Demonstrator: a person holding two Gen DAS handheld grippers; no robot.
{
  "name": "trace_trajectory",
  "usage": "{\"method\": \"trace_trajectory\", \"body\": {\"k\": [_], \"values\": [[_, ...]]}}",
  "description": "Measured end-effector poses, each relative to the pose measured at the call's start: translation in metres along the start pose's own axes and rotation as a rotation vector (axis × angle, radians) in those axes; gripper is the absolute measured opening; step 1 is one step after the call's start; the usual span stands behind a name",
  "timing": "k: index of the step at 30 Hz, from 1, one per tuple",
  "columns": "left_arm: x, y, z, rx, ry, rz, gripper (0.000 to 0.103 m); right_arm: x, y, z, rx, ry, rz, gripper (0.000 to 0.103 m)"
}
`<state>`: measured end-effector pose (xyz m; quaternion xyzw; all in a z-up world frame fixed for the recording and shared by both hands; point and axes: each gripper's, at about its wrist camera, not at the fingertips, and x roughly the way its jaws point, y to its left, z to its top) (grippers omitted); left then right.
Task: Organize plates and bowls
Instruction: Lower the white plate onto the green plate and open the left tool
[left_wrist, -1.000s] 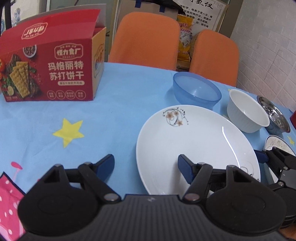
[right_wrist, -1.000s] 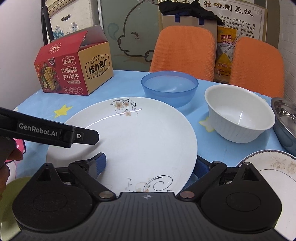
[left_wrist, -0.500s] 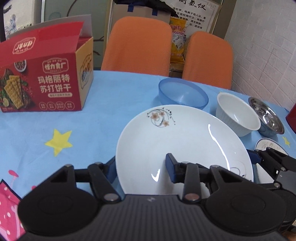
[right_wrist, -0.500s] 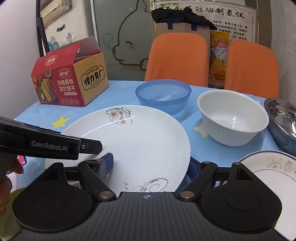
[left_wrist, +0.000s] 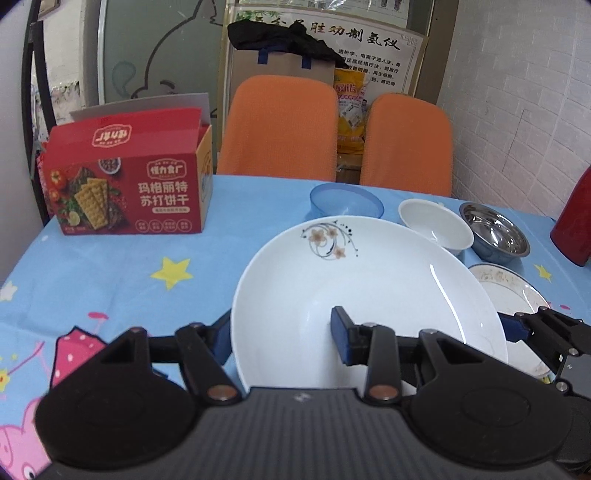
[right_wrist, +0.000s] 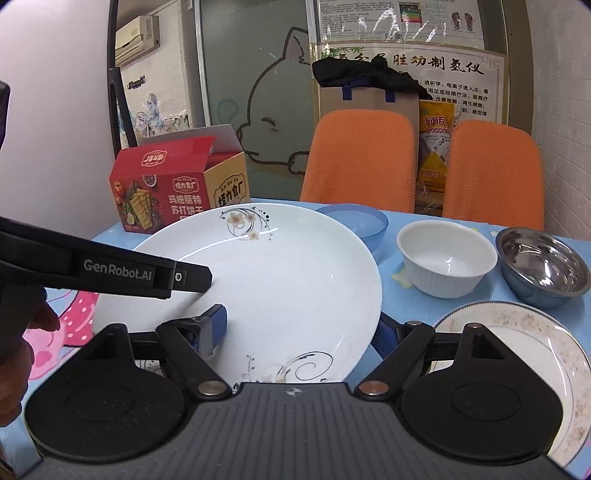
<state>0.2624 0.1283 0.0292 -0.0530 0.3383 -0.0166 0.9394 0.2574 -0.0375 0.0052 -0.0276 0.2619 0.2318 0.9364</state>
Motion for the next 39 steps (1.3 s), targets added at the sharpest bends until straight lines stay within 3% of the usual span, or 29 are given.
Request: {"method": "trace_trajectory", "body": {"k": [8,15,19,23,30,35,39], "values": [[-0.037,0.000,-0.056,-0.024,0.041,0.013,0.038,-0.043,0.027,-0.040,0.045,0.031,0.019,0.103],[-0.031,0.015,-0.085,-0.080,0.090,-0.013,0.038,-0.046,0.040,-0.066,0.069,0.080,0.028,0.103],[-0.026,0.021,-0.089,-0.111,0.094,-0.043,0.039,-0.044,0.047,-0.069,0.023,0.067,0.002,0.103],[-0.021,0.025,-0.092,-0.134,0.097,-0.073,0.047,-0.042,0.049,-0.071,-0.010,0.061,-0.012,0.103],[-0.047,0.025,-0.085,-0.111,-0.055,-0.052,0.069,-0.037,0.039,-0.073,0.008,0.093,0.011,0.103],[-0.058,0.017,-0.073,-0.064,-0.099,0.010,0.073,-0.053,0.026,-0.067,0.080,-0.025,-0.028,0.103],[-0.050,0.009,-0.069,-0.075,-0.067,0.016,0.073,-0.060,0.020,-0.064,0.099,-0.043,-0.026,0.103]]}}
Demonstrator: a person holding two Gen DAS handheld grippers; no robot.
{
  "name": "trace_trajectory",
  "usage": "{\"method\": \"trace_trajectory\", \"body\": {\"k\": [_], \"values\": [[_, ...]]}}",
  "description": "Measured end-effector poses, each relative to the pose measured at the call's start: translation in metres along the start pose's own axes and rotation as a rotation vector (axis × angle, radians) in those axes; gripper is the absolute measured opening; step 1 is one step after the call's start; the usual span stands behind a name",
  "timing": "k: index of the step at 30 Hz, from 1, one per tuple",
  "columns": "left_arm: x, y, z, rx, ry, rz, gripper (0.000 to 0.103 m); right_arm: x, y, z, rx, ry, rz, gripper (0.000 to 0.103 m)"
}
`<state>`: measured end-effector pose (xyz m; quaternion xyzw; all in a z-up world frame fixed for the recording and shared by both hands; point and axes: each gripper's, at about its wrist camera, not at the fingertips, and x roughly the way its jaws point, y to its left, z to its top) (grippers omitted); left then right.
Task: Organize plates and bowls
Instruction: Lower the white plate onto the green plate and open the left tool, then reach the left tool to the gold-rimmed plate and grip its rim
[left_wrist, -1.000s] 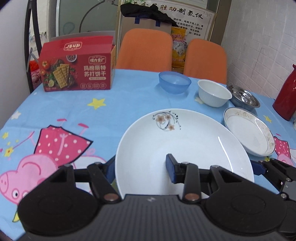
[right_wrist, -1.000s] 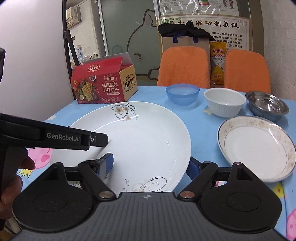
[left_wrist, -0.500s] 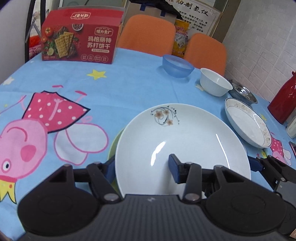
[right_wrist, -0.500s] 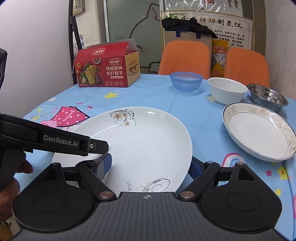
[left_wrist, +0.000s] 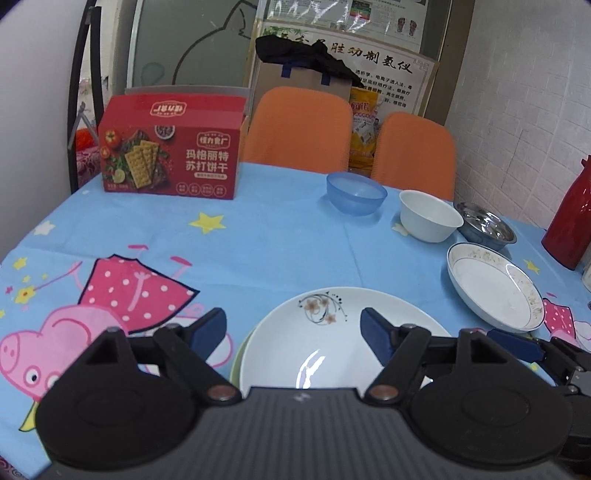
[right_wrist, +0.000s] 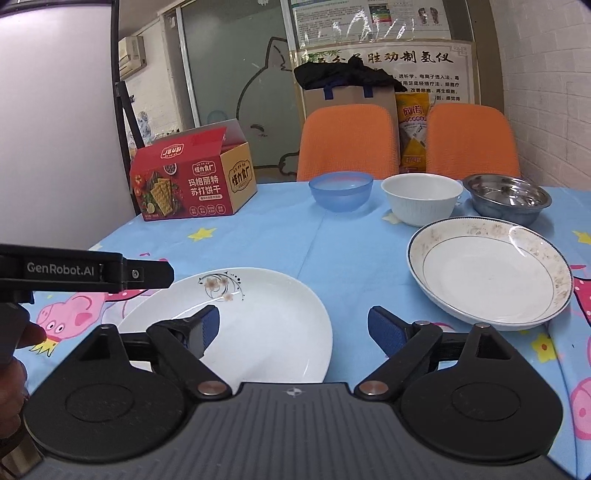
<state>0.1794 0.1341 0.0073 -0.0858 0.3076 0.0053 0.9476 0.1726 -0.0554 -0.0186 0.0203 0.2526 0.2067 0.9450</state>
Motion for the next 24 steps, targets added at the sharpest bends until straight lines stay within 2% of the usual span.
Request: {"method": "trace_trajectory", "body": {"k": [8,24], "values": [[0.003,-0.026,-0.002,0.032,0.028,-0.005,0.073,-0.013,-0.015,-0.010,0.032,0.013,0.002,0.103],[0.013,-0.098,-0.002,0.155,0.058,-0.044,0.073,-0.041,-0.087,-0.024,0.215,-0.024,-0.061,0.103]]}}
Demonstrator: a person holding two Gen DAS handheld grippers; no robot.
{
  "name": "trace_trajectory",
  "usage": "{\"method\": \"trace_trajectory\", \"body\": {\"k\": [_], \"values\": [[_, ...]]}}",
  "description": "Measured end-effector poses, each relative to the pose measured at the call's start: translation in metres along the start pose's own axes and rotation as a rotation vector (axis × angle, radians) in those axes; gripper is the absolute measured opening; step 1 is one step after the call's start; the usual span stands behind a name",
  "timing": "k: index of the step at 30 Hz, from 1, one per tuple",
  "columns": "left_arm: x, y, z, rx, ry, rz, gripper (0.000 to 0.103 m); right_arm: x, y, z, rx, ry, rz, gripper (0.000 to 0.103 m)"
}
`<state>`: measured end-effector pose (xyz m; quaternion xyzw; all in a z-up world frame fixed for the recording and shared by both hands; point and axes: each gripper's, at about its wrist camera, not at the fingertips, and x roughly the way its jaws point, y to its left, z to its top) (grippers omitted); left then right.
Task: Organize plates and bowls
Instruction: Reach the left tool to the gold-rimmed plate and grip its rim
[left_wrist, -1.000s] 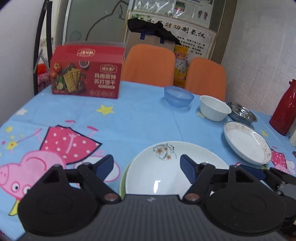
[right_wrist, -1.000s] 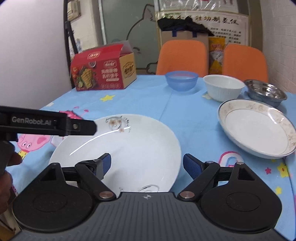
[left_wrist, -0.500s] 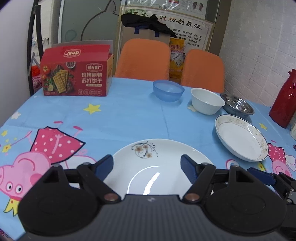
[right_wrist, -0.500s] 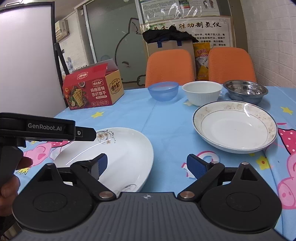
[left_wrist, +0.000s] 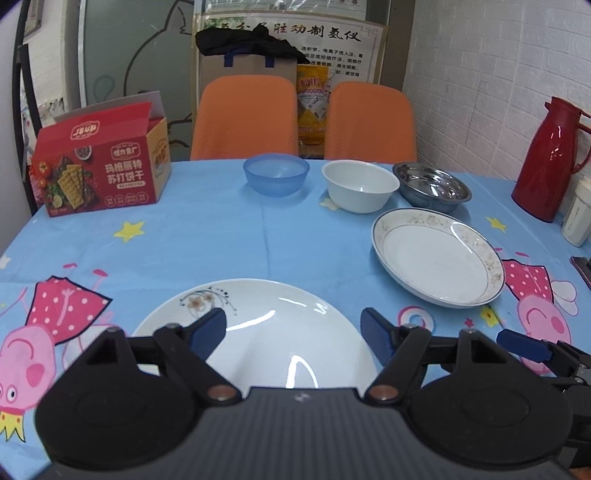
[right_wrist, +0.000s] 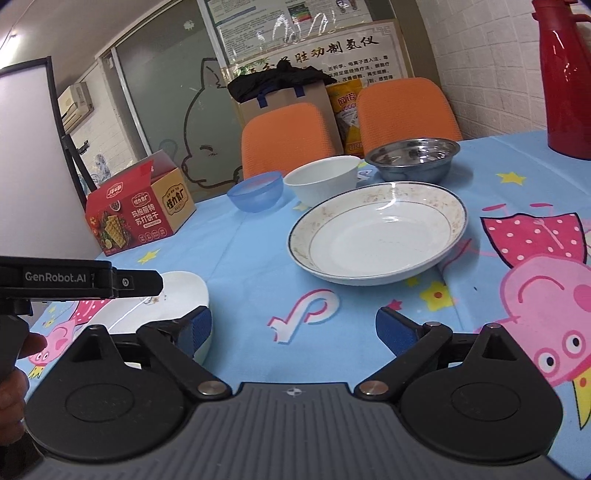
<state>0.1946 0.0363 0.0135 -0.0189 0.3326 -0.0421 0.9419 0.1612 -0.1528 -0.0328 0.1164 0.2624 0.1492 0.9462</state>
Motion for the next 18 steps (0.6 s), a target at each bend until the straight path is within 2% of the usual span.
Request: {"method": "trace_trajectory", "body": {"k": [12,18], "values": [[0.035,-0.043,0.013,0.062,0.061,-0.054,0.073,-0.015,-0.061,0.011,0.117,-0.045,-0.067,0.103],[0.058,-0.057,0.038,0.064,0.099,-0.133,0.073,-0.010,-0.087,0.028,0.121,-0.054,-0.114,0.103]]}}
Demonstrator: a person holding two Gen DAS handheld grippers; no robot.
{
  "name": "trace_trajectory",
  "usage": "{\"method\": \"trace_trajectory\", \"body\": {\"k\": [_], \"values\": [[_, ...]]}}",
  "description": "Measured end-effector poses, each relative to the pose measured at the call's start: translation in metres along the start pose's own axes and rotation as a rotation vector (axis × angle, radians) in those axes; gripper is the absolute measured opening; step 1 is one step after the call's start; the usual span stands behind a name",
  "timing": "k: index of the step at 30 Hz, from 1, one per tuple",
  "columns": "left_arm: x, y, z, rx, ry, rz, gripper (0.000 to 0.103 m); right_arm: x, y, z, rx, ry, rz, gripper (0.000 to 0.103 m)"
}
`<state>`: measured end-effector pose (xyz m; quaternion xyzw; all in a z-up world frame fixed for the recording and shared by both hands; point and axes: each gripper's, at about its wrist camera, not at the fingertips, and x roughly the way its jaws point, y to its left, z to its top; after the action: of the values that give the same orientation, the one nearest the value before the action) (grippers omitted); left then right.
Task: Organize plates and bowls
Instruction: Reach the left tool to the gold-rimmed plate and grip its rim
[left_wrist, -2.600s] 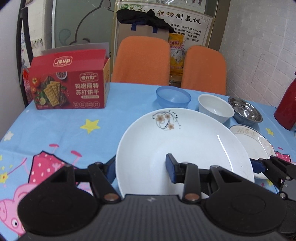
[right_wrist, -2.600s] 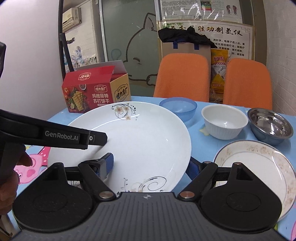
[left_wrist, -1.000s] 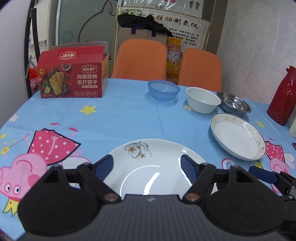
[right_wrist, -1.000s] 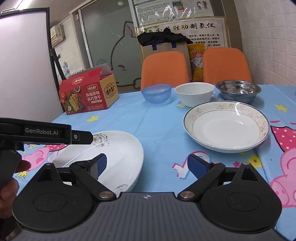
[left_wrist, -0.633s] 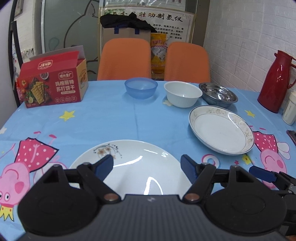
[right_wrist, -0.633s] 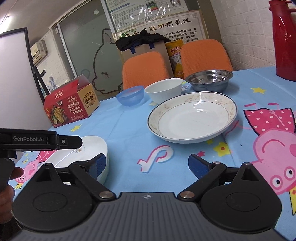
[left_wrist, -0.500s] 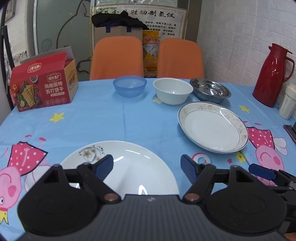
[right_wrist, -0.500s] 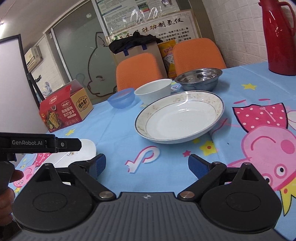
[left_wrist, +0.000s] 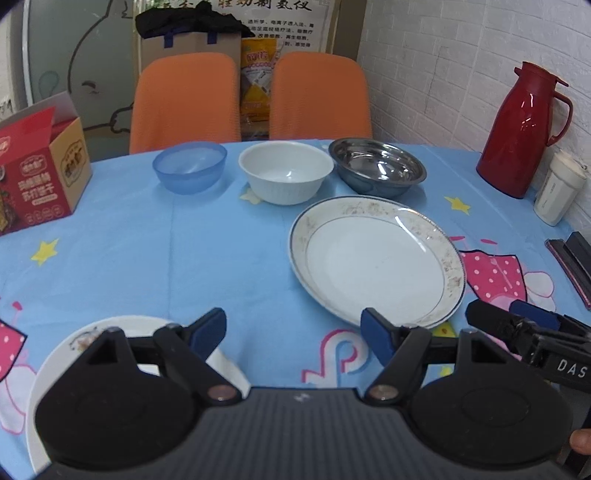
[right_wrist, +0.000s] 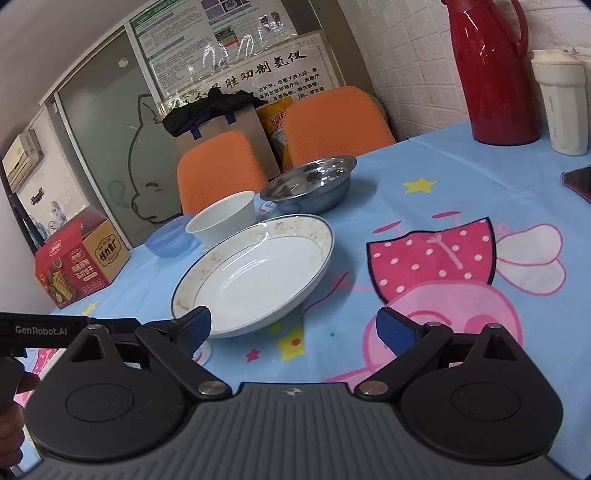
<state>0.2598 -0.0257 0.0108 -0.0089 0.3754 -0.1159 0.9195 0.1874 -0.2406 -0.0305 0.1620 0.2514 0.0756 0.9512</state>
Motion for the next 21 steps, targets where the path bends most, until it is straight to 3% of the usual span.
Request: {"method": "trace_trajectory", "body": {"k": [6,12,21], "values": [[0.041,-0.005,0.041,-0.005,0.053,-0.052,0.073,0.031,0.007,0.034,-0.124,0.049,-0.011,0.103],[0.096,0.004,0.061,-0.088,0.184,-0.075,0.073,0.082,0.010,0.051,-0.228,0.169,-0.054,0.103],[0.113,0.004,0.058,-0.060,0.183,-0.046,0.073,0.114,0.020,0.045,-0.298,0.251,-0.038,0.103]]}}
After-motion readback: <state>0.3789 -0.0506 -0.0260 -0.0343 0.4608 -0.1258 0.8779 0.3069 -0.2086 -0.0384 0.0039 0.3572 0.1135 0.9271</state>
